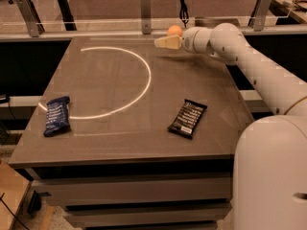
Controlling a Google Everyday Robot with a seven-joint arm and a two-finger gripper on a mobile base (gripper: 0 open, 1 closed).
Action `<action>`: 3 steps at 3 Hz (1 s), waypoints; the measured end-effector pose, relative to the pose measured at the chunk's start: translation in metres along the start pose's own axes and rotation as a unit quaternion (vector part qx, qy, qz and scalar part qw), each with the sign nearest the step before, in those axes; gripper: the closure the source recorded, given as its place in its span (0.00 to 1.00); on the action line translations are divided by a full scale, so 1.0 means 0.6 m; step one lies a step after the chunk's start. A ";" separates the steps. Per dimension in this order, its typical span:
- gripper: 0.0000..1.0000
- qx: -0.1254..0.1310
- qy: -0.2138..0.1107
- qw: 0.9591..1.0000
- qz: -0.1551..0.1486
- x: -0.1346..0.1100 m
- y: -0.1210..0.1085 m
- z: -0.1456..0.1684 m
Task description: Move orange near rxbar blueberry
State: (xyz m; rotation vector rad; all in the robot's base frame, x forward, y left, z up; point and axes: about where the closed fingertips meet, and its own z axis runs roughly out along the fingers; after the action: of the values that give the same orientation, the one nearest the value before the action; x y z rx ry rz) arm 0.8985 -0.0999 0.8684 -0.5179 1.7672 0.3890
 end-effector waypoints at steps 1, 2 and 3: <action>0.00 0.007 -0.002 1.000 0.011 0.001 -0.014 0.017; 0.00 0.008 -0.001 1.000 0.018 0.001 -0.025 0.038; 0.18 0.005 0.001 1.000 0.020 -0.001 -0.030 0.053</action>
Offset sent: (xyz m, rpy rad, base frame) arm 0.0465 -0.0084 -0.0030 0.0376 0.0187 -0.0391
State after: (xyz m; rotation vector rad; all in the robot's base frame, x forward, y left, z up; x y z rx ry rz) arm 0.9347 -0.0987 0.8613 -0.4768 1.7823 0.4068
